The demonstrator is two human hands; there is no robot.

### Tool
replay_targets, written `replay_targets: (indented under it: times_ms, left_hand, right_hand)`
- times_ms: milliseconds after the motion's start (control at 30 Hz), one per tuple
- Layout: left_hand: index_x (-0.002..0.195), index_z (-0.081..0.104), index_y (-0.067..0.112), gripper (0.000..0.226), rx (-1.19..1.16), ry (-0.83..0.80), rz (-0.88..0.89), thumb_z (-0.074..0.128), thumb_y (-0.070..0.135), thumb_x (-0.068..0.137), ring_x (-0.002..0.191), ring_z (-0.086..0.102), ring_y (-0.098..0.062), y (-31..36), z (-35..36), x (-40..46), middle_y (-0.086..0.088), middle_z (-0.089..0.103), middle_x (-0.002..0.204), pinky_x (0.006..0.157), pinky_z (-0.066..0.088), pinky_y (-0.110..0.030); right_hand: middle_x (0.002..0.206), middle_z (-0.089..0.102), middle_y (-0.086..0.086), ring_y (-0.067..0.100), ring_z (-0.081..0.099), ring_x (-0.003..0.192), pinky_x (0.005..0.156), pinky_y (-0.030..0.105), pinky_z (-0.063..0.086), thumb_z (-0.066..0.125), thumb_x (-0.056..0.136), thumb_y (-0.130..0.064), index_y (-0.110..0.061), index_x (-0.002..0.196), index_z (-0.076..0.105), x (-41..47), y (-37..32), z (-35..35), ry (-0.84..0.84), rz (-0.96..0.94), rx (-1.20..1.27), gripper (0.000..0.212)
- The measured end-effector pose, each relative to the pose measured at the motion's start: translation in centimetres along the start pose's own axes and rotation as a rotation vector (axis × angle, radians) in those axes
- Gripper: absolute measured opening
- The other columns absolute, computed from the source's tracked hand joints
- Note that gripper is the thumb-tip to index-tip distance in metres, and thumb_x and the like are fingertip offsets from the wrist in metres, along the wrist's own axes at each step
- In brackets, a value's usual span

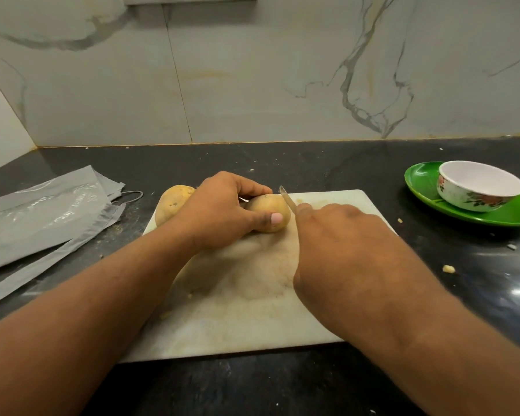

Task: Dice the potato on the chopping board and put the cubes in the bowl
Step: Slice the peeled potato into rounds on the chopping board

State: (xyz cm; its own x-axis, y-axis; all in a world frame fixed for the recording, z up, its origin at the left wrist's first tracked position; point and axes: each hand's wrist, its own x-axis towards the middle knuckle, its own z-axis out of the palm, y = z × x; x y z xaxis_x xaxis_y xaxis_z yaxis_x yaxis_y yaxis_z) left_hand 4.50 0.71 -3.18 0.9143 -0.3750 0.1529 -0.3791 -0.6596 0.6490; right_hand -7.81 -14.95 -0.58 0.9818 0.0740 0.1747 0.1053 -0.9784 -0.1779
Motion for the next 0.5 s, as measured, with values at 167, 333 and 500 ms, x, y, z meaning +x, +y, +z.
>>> replay_targets:
  times_ms: [167, 333, 500]
  left_hand:
    - [0.12, 0.076, 0.038, 0.047, 0.011, 0.019, 0.033, 0.088, 0.047, 0.076, 0.099, 0.068, -0.002, -0.1, 0.2, -0.2, 0.02, 0.074, 0.111, 0.096, 0.056, -0.032]
    - [0.117, 0.077, 0.039, 0.044, -0.023, 0.03, 0.03, 0.089, 0.046, 0.076, 0.095, 0.069, 0.0, -0.4, 0.3, -0.1, 0.021, 0.075, 0.106, 0.093, 0.056, -0.028]
    - [0.121, 0.075, 0.037, 0.047, -0.025, 0.024, 0.03, 0.088, 0.046, 0.077, 0.096, 0.067, 0.001, -0.6, 0.4, 0.1, 0.02, 0.074, 0.11, 0.091, 0.052, -0.024]
  right_hand:
    - [0.078, 0.023, -0.007, 0.01, 0.026, 0.063, 0.056, 0.025, 0.026, 0.039, 0.099, -0.018, -0.026, 0.118, 0.046, -0.3, -1.2, -0.3, 0.038, 0.058, -0.062, 0.021]
    - [0.091, 0.03, -0.005, 0.007, 0.025, 0.061, 0.05, 0.021, 0.022, 0.034, 0.102, -0.021, -0.027, 0.138, 0.038, -1.1, -2.0, 0.3, -0.009, 0.159, -0.032, 0.037]
    - [0.121, 0.048, 0.0, 0.01, 0.03, 0.066, 0.052, 0.022, 0.026, 0.039, 0.1, -0.02, -0.027, 0.148, 0.026, -2.4, -2.5, 0.6, -0.047, 0.25, -0.022, 0.05]
